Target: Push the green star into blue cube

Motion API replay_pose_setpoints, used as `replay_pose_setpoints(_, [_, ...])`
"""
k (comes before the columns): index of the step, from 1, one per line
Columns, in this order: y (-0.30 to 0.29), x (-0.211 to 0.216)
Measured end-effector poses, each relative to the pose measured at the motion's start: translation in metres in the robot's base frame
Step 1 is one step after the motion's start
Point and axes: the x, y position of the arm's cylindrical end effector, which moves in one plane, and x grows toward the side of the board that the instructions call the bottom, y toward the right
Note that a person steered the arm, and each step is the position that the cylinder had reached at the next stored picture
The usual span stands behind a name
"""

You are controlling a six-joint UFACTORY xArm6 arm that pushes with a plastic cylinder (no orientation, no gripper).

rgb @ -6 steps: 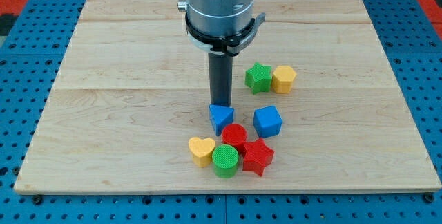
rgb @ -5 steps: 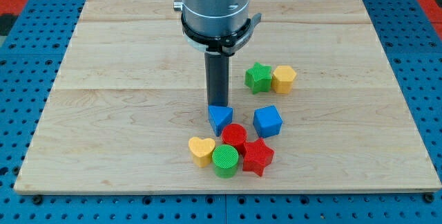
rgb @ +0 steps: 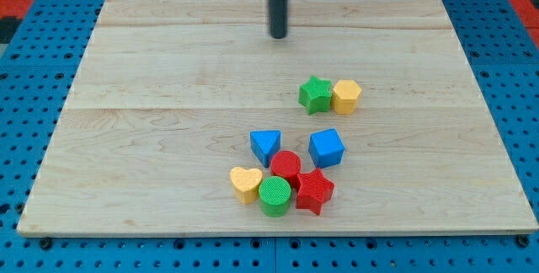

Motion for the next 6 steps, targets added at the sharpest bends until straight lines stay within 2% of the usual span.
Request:
replay_pose_setpoints(1, [0.029, 0.013])
replay_pose_setpoints(2, [0.029, 0.013])
replay_pose_setpoints(4, [0.006, 0.083])
replay_pose_setpoints(5, [0.005, 0.104])
replay_pose_setpoints(6, [0.002, 0.156])
